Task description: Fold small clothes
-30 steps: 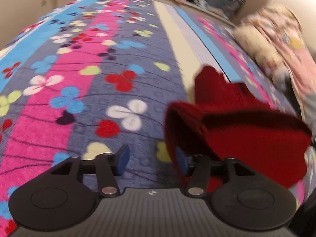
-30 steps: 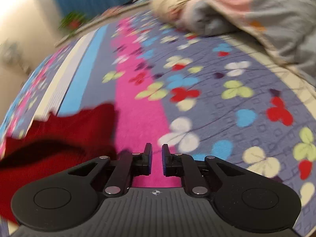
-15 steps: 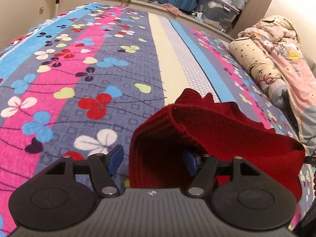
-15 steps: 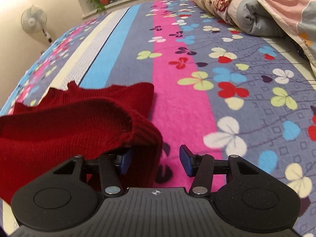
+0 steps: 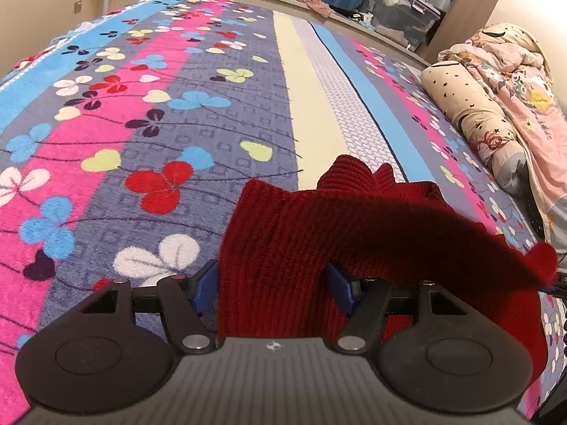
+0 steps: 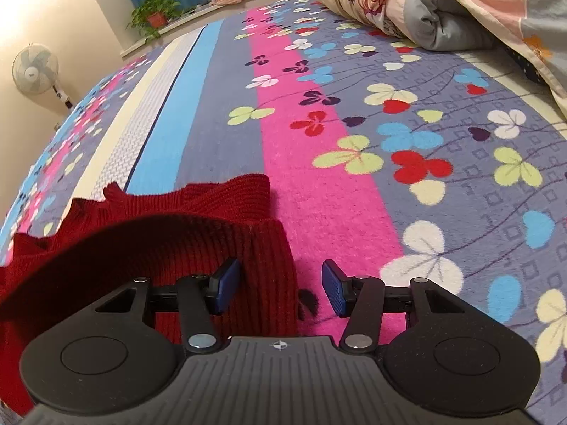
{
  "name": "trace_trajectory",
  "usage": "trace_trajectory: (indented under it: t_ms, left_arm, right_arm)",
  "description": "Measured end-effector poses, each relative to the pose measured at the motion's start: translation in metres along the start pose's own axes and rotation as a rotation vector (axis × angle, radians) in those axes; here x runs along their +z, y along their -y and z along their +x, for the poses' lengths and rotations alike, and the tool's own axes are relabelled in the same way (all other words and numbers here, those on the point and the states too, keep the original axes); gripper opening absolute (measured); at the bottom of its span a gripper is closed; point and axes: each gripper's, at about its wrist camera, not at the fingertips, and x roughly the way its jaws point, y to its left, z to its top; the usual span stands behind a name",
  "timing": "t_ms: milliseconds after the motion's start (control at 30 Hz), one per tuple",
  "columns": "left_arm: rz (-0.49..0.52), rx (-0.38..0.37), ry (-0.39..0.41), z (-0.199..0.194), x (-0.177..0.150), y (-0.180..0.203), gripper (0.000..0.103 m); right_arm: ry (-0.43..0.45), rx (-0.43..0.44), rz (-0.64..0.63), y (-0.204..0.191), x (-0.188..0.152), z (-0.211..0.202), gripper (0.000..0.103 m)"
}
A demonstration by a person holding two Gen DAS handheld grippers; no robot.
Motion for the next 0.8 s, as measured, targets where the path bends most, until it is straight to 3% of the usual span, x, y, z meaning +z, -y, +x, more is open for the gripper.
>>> trace_trajectory:
  t_ms: [333, 400, 433, 467, 500, 600, 667, 800]
  left_arm:
    - [0.003, 0.014, -0.049, 0.021, 0.003, 0.001, 0.068]
    - [0.000, 0.000, -0.056, 0.024, 0.003, 0.000, 0.048]
    - [0.002, -0.005, -0.061, 0.025, 0.004, 0.001, 0.021]
    - [0.008, -0.001, -0.061, 0.025, 0.004, 0.001, 0.013]
    - [0.014, 0.001, -0.053, 0.024, 0.005, 0.002, 0.013]
    - [0.030, -0.014, -0.004, 0.012, 0.011, 0.005, 0.012]
    - [0.031, -0.007, 0.054, 0.000, 0.016, 0.005, 0.012]
    - [0.002, -0.032, 0.304, -0.037, 0.024, 0.006, 0.011]
  right_arm:
    - [-0.008, 0.026, 0.085, 0.004, 0.004, 0.008, 0.052]
    - [-0.014, 0.040, 0.087, 0.005, 0.003, 0.008, 0.046]
    - [-0.021, 0.053, 0.093, 0.007, 0.003, 0.009, 0.042]
    - [-0.032, 0.076, 0.098, 0.008, 0.002, 0.010, 0.028]
    - [-0.036, 0.093, 0.097, 0.008, 0.002, 0.009, 0.015]
    - [-0.002, 0.101, 0.085, 0.006, 0.004, 0.000, 0.011]
    - [0.082, 0.089, 0.096, 0.006, 0.008, -0.016, 0.009]
    - [0.364, 0.143, 0.106, 0.002, 0.019, -0.061, 0.008]
